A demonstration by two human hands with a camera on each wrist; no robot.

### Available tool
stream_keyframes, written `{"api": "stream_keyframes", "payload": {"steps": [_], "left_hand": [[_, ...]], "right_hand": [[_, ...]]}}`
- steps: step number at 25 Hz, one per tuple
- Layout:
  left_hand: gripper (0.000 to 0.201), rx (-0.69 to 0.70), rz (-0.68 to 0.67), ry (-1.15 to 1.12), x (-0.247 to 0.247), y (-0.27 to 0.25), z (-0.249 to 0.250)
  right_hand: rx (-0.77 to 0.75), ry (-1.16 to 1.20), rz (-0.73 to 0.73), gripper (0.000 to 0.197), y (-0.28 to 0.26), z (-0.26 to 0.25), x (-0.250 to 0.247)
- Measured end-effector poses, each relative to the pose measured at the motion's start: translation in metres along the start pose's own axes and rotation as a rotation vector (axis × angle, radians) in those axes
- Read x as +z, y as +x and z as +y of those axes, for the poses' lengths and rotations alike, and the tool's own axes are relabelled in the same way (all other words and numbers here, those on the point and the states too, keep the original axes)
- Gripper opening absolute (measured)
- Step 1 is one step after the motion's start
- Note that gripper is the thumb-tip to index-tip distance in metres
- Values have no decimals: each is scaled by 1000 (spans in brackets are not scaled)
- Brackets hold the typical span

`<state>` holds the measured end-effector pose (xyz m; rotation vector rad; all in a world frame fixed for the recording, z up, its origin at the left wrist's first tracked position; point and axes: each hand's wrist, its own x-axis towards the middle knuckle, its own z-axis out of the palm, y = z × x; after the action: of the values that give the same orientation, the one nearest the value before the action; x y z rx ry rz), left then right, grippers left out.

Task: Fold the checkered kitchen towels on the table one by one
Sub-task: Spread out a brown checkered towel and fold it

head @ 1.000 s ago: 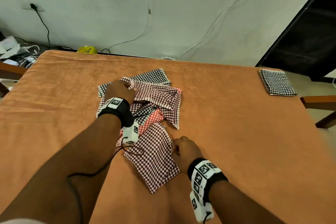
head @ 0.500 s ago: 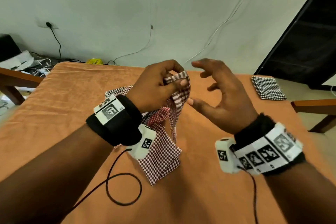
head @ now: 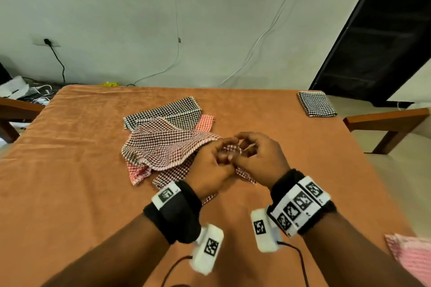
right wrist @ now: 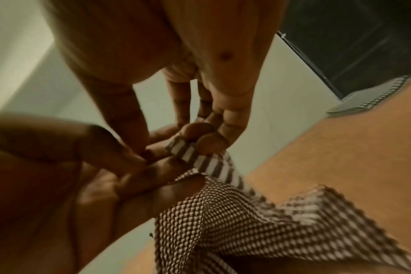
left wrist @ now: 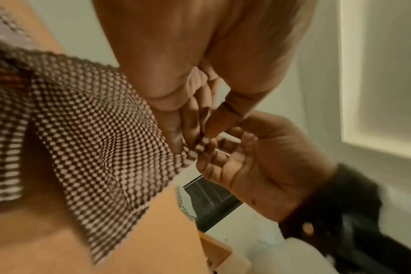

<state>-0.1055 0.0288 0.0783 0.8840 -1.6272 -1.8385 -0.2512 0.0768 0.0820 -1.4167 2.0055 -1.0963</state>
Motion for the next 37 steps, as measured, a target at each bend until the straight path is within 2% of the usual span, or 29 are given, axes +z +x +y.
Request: {"api": "stream_keyframes", "payload": {"steps": [2, 3, 5, 6, 7, 8, 9, 10, 11, 12, 14, 17, 19, 22, 24, 27, 28, 30, 33, 37], "left_hand": [[87, -126, 15, -73, 9, -12, -36], [90, -178, 21, -140, 11, -20, -49], [85, -254, -19, -219, 18, -42, -68], [82, -257, -17, -191, 22, -51, -73], [81, -210, 32, -71, 25, -59, -79], [79, -102, 112, 145, 23, -62, -84], [78, 32, 150, 479, 22, -63, -86], [76, 166, 112, 839, 22, -63, -90], [73, 253, 48, 1063, 24, -61, -92], [66, 302, 6, 1135, 27, -58, -94], [50, 365, 21, 1106, 33, -53, -99], [46, 381, 138, 1098, 20, -47, -112], [47, 319, 185, 1094, -3, -52, -121], [38, 231, 247, 1176, -47, -71, -137], [46, 127, 301, 1252, -72, -89, -139], [44, -73, 402, 1292, -95, -104, -141], [44, -98, 414, 1268, -100, -105, -141], [59, -96, 375, 1185, -102, -101, -139], [58, -111, 320, 1130, -95, -85, -126], [55, -49, 442, 1035, -89, -50, -104]], "right_hand": [[44, -118, -112, 54, -18, 28, 13], [25, -159, -171, 48, -29, 39, 18], [-66, -261, -291, 29, -54, 57, 24], [-121, -310, -337, 27, -63, 64, 26], [-159, -348, -370, 28, -72, 69, 26], [-188, -373, -390, 29, -77, 72, 24], [-208, -378, -406, 31, -80, 72, 18], [-219, -356, -420, 31, -84, 70, 10], [-231, -326, -435, 29, -86, 64, -2], [-253, -308, -453, 25, -89, 57, -15], [-325, -303, -468, 24, -96, 40, -45], [-383, -308, -506, 30, -107, 25, -96], [-382, -291, -527, 36, -115, 27, -133], [-344, -301, -433, 46, -124, 51, -182], [-279, -373, -402, 54, -130, 75, -203], [-210, -460, -373, 61, -140, 117, -218], [-178, -470, -360, 60, -141, 129, -220], [-132, -513, -316, 58, -138, 151, -221], [-89, -583, -241, 57, -122, 175, -221], [-78, -600, -170, 36, -93, 192, -224]]}}
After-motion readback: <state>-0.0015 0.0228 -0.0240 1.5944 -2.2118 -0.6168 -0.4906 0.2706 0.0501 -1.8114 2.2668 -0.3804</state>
